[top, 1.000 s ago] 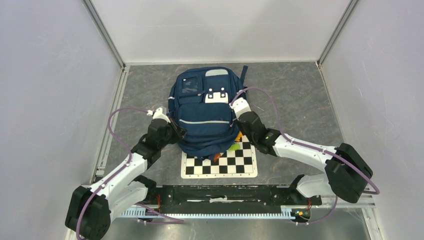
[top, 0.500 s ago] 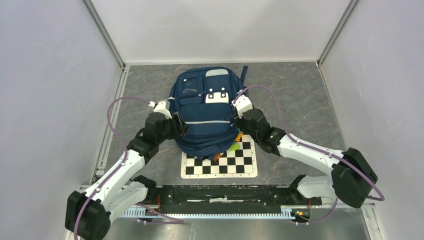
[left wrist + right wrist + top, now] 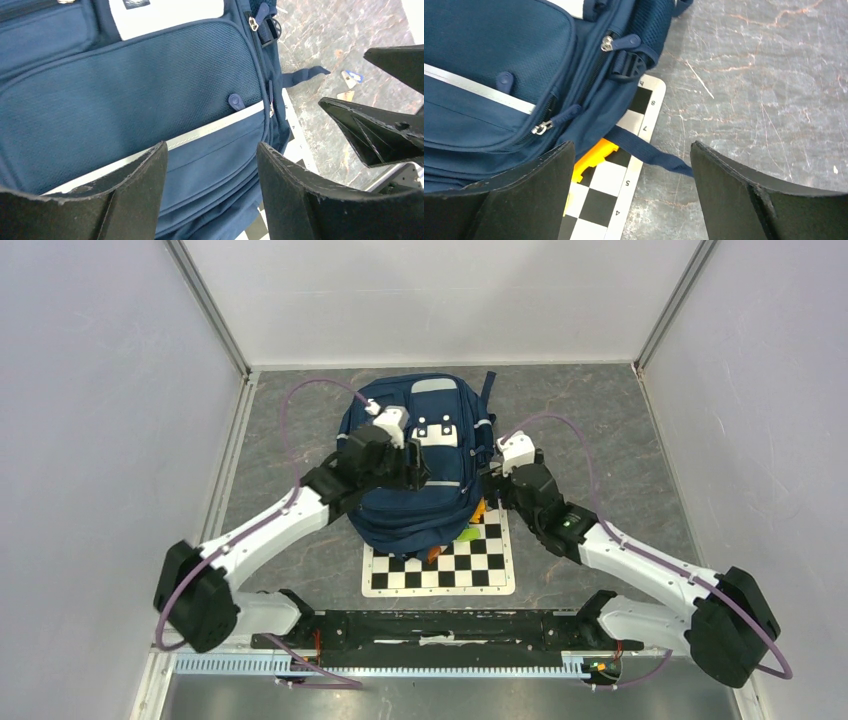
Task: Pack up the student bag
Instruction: Zip the student bag at the center of the board, then adjust the student bag at the center of the board.
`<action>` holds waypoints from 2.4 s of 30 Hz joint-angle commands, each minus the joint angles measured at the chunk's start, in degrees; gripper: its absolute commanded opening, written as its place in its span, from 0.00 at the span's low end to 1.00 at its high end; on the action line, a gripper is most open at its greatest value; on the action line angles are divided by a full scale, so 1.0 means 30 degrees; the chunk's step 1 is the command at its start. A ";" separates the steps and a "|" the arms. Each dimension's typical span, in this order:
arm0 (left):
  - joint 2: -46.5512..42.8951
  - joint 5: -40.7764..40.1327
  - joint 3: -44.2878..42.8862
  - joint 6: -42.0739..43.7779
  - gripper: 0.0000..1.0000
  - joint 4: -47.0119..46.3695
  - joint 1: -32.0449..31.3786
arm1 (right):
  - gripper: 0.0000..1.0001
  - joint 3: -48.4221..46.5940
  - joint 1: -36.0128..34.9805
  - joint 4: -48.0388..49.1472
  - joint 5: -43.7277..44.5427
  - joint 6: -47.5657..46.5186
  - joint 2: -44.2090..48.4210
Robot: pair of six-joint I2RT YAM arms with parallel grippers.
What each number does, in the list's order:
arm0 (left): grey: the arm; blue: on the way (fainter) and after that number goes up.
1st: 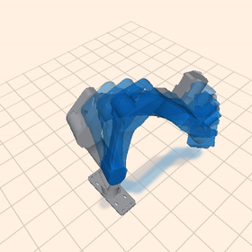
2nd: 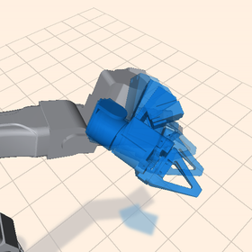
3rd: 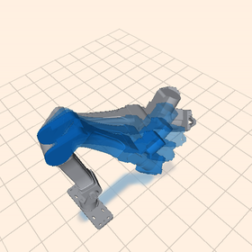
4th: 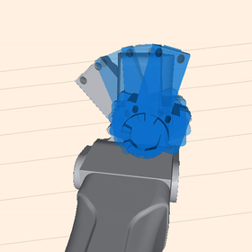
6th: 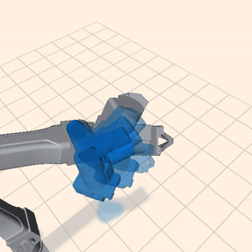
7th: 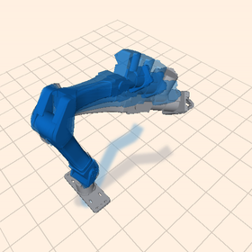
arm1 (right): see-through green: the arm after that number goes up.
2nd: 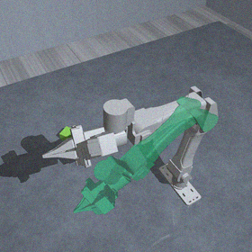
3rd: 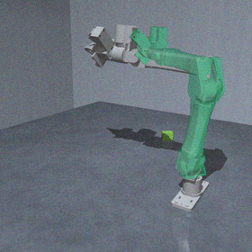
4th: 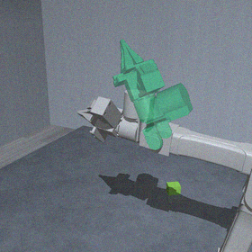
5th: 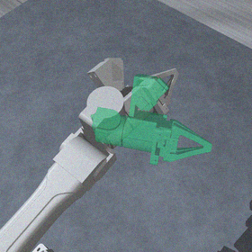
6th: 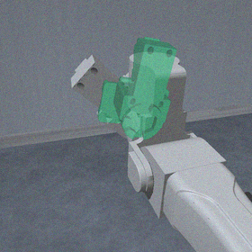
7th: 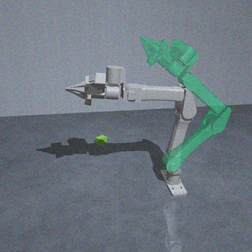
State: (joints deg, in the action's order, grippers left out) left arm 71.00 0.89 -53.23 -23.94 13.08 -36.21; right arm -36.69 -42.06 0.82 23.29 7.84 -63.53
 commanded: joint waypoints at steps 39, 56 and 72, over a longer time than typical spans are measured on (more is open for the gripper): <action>0.8853 -0.7453 -0.5894 -0.1875 0.21 0.1440 -0.4543 | 0.89 0.2978 0.0515 -0.1312 0.1448 0.1836 0.4092; 0.5104 -1.0191 -0.3345 -0.1586 0.02 0.0587 -0.4238 | 0.80 0.0428 0.0503 0.2573 -0.3370 0.2482 -0.0514; 0.4103 -0.6577 -0.2026 -0.2171 0.23 -0.0758 -0.3803 | 0.82 -0.3298 0.0465 0.4560 -0.3790 0.3485 -0.6430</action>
State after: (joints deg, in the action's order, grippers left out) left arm 84.16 -21.17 -59.27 -28.53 13.02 -47.62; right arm -42.17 -40.75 11.77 11.16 18.22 -79.77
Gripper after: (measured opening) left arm 0.204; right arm 0.818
